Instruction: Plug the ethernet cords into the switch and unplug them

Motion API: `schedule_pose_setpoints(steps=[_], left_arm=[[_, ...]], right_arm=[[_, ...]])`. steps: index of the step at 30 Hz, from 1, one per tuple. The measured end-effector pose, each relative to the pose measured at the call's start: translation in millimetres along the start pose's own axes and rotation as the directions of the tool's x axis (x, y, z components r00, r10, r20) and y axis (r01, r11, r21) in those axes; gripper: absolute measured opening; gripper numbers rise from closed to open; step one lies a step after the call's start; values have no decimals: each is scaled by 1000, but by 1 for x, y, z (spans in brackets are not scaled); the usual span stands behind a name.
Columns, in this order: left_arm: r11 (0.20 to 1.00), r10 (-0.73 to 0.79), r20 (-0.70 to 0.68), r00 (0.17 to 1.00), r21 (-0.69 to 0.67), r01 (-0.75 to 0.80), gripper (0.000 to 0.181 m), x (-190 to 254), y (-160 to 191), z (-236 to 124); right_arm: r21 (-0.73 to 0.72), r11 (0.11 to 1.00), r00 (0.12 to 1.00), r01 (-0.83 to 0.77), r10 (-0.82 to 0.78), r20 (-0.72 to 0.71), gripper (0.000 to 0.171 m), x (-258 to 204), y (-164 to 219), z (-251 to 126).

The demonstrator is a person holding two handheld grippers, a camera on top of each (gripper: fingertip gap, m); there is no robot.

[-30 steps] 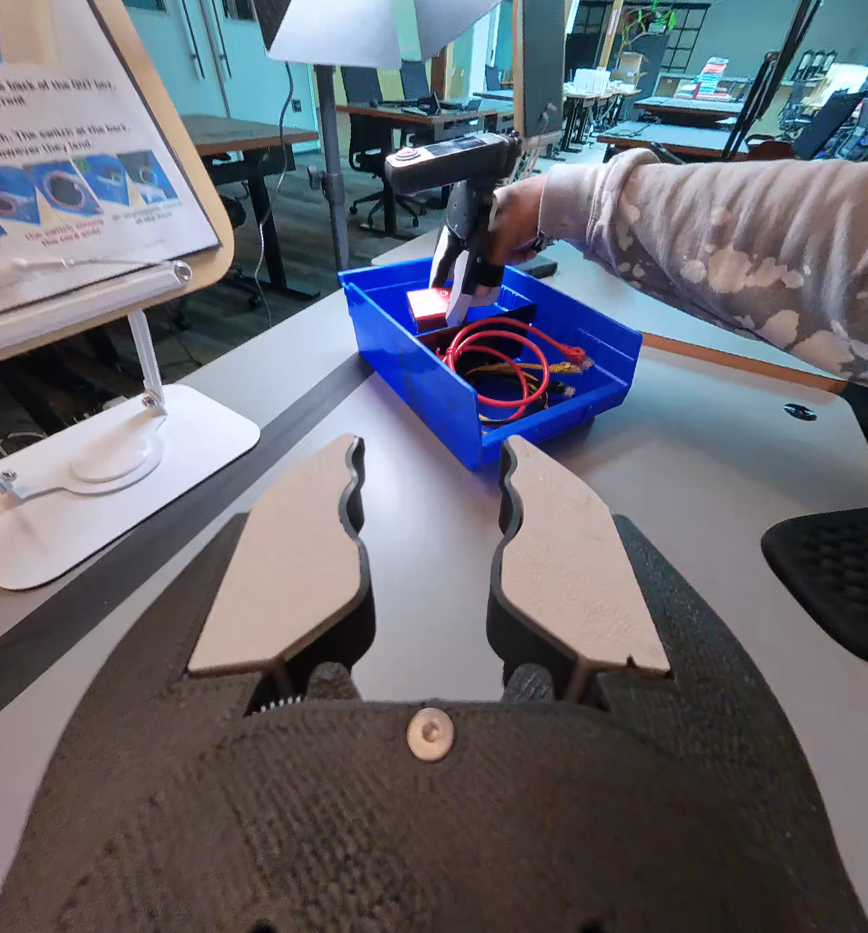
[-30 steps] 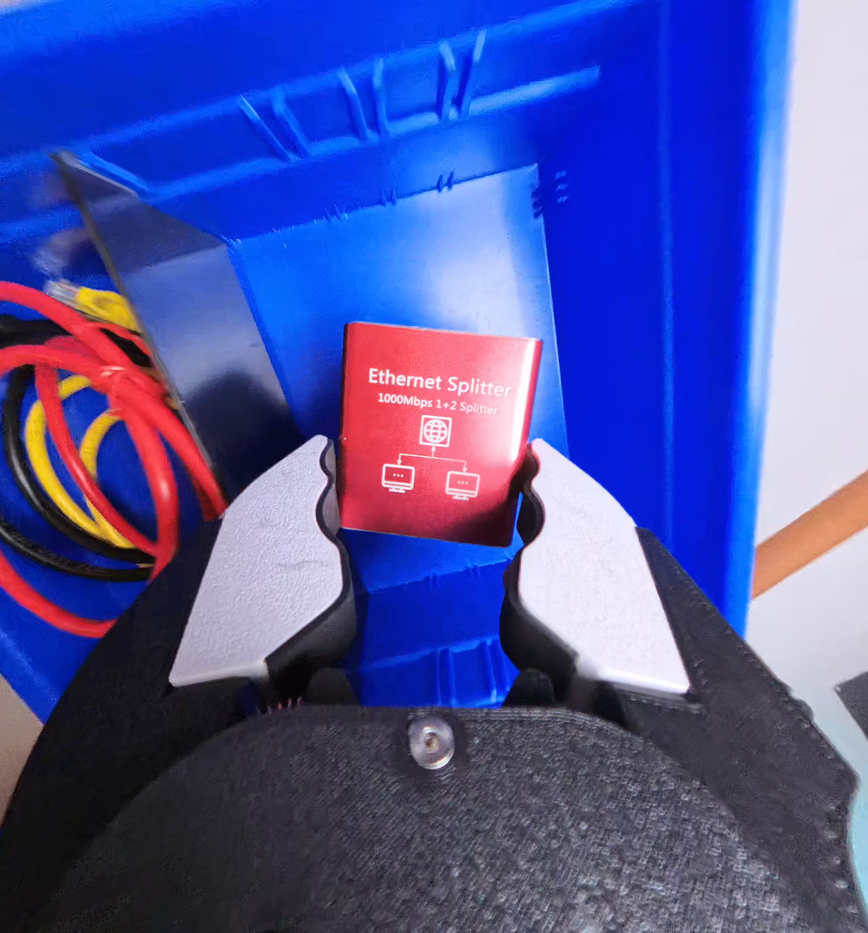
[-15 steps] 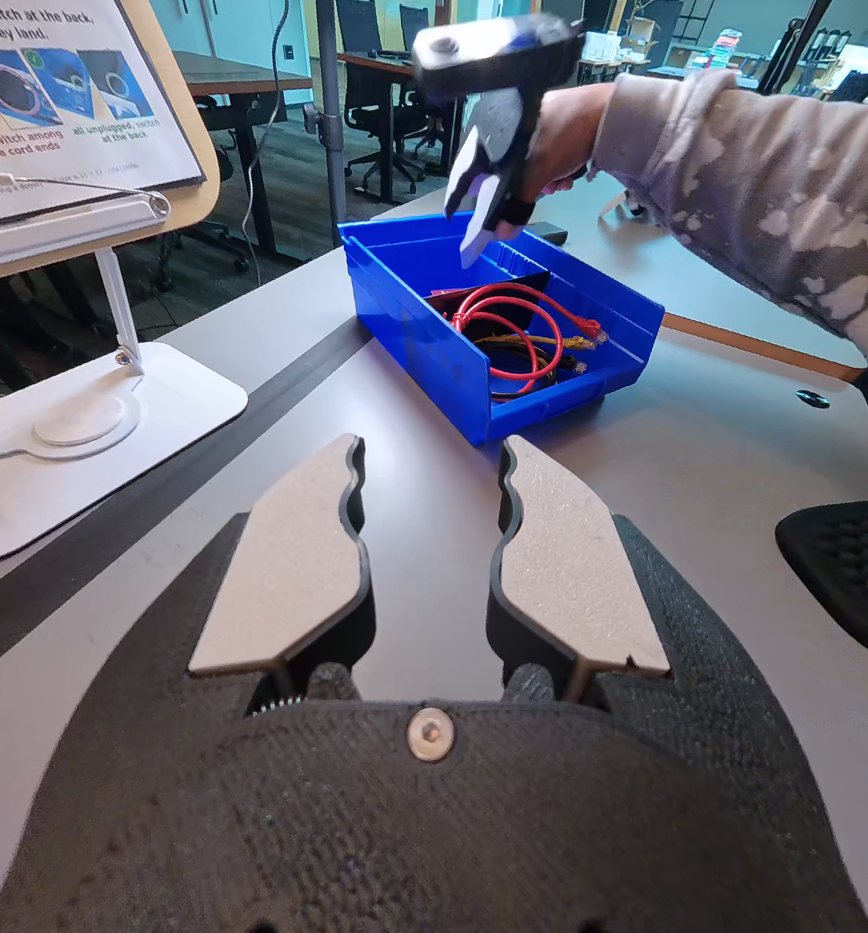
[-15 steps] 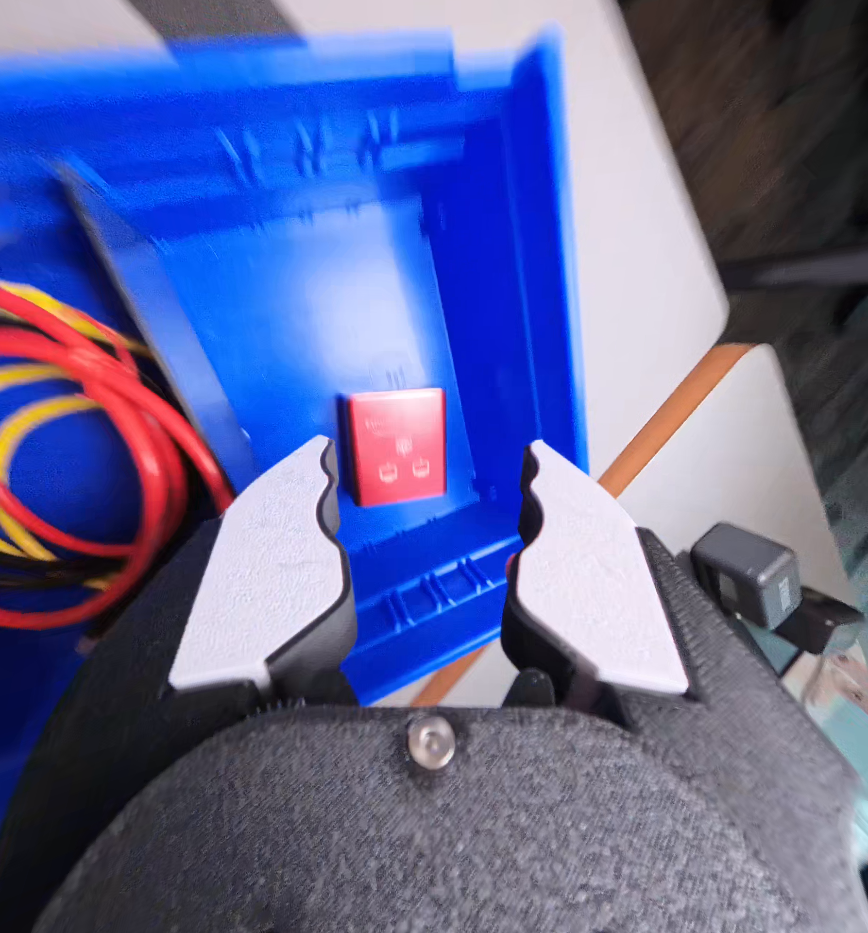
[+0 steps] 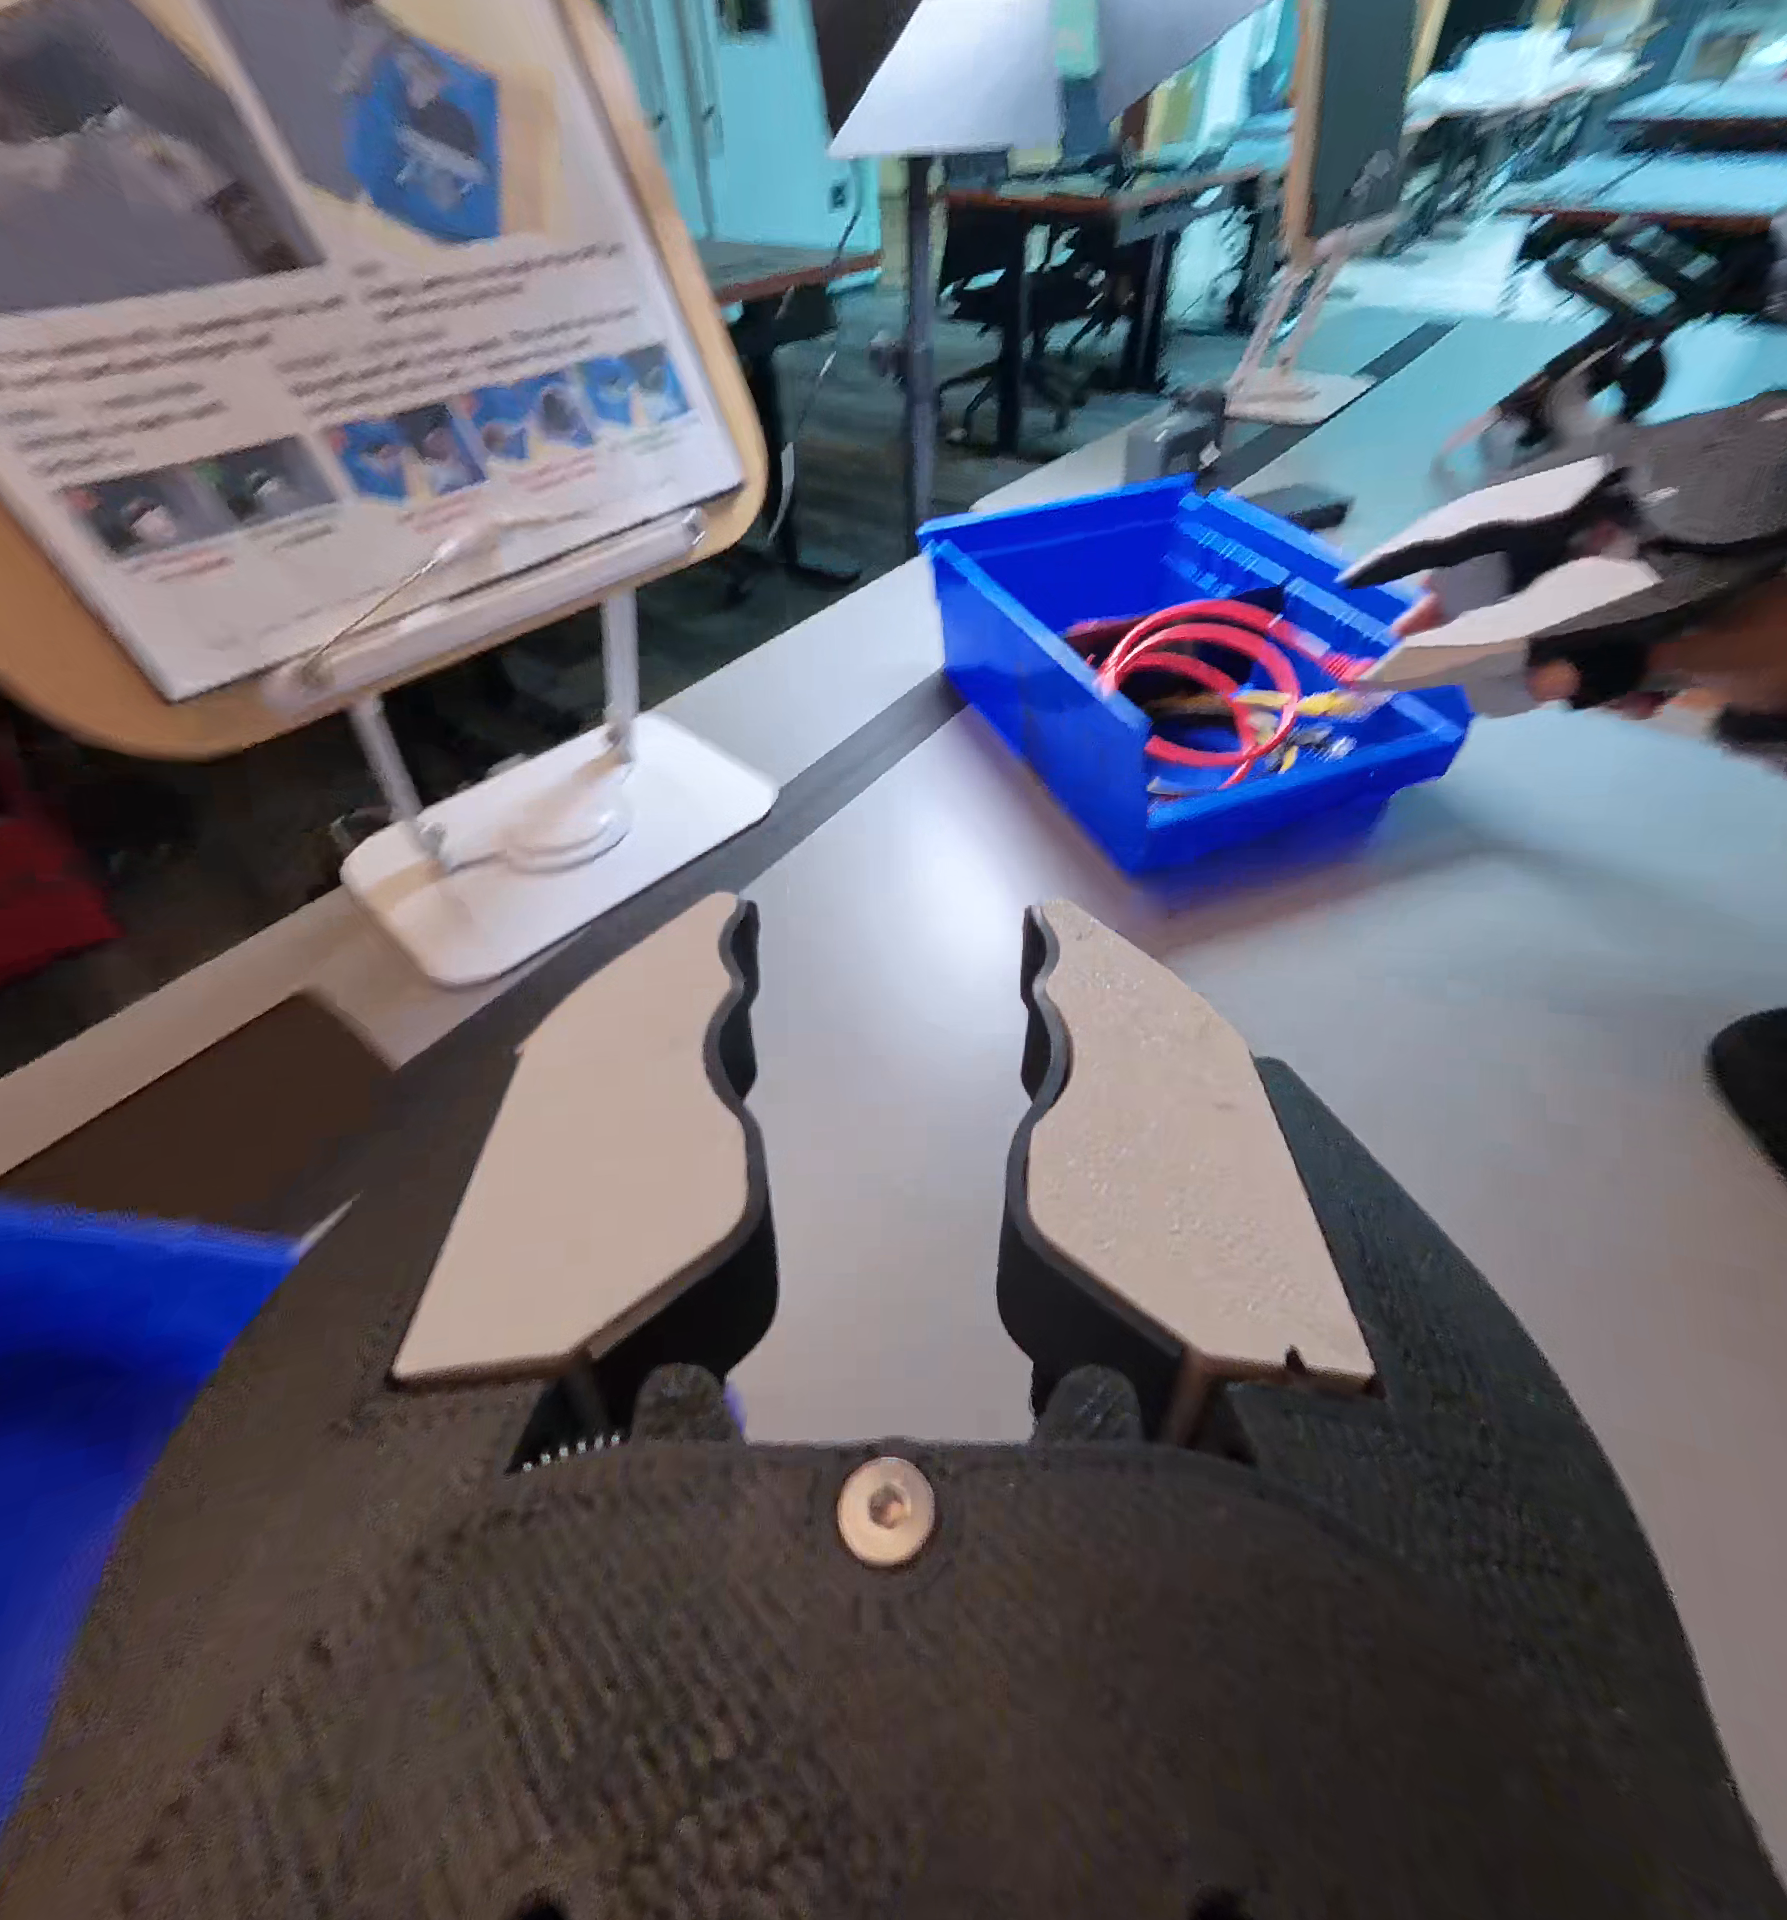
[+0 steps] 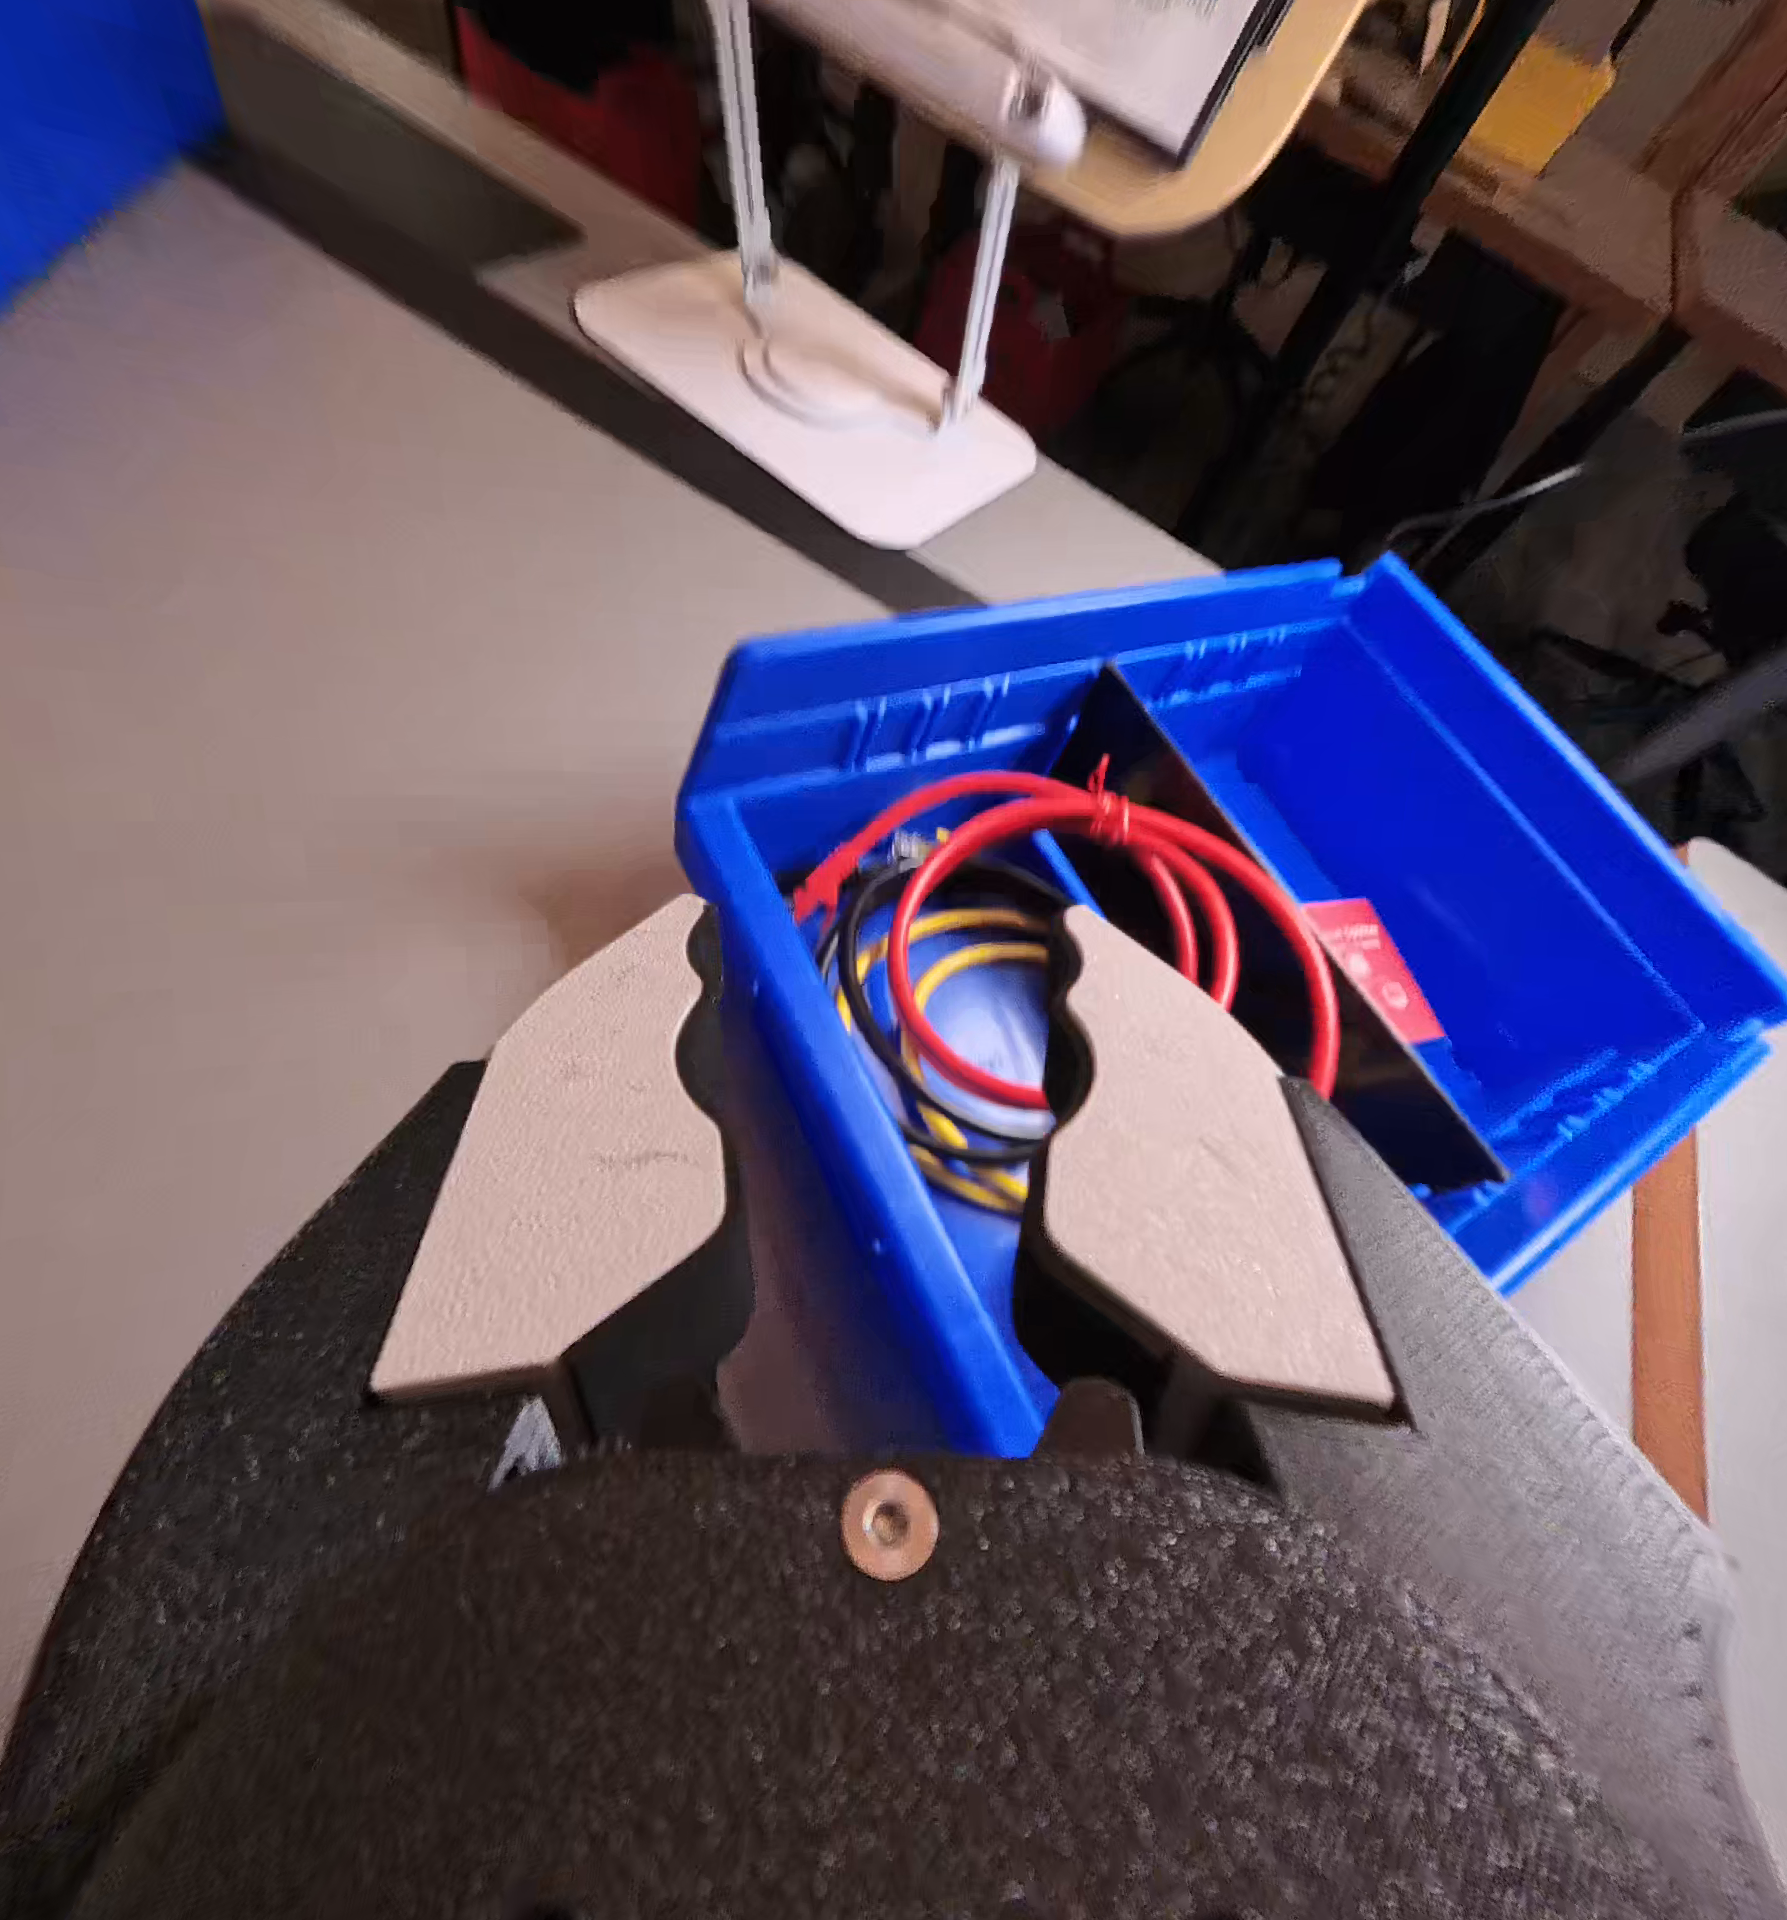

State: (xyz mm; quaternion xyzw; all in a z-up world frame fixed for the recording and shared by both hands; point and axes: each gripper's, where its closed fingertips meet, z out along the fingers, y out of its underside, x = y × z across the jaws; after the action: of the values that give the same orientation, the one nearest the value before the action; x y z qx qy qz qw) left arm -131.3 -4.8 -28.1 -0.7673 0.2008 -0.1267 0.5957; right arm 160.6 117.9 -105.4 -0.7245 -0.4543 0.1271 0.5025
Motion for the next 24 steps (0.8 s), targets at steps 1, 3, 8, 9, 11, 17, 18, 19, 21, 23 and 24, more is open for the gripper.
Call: schedule_pose_setpoints(steps=[1,3,8,9,11,17,18,19,21,23,24], left_arm=[[999,11,40,999,-39,-10,49,-9,14,-11],[988,40,116,992,-156,-21,49,-28,51,-33],[869,102,187,977,-495,5,59,-57,152,-69],[839,129,189,974,-544,-5,61,-61,164,-71],[774,204,172,964,-631,-51,63,-67,181,-70],[566,325,67,943,-813,-137,45,-79,220,-53],[557,326,47,944,-817,-152,38,-77,223,-48],[557,327,31,944,-814,-166,32,-76,223,-44],[560,341,-1,940,-803,-204,30,-73,221,-36],[566,361,-30,932,-787,-245,28,-66,218,-28],[571,369,-43,929,-778,-263,28,-60,216,-23]], right_arm=[[-49,998,999,33,-33,4,59,-5,14,2],[-172,981,996,86,-80,44,60,-12,39,8],[-354,903,967,244,-200,156,52,-22,65,30],[-382,881,957,280,-228,177,49,-24,67,35],[-439,835,941,331,-257,219,47,-27,73,46],[-527,759,921,383,-272,279,34,-30,86,70],[-524,758,919,388,-275,282,29,-29,86,72],[-517,761,916,392,-270,297,27,-30,87,72],[-495,765,906,413,-290,307,26,-30,86,72],[-485,759,897,435,-320,305,26,-31,87,71],[-477,756,891,448,-331,312,26,-34,86,70]])
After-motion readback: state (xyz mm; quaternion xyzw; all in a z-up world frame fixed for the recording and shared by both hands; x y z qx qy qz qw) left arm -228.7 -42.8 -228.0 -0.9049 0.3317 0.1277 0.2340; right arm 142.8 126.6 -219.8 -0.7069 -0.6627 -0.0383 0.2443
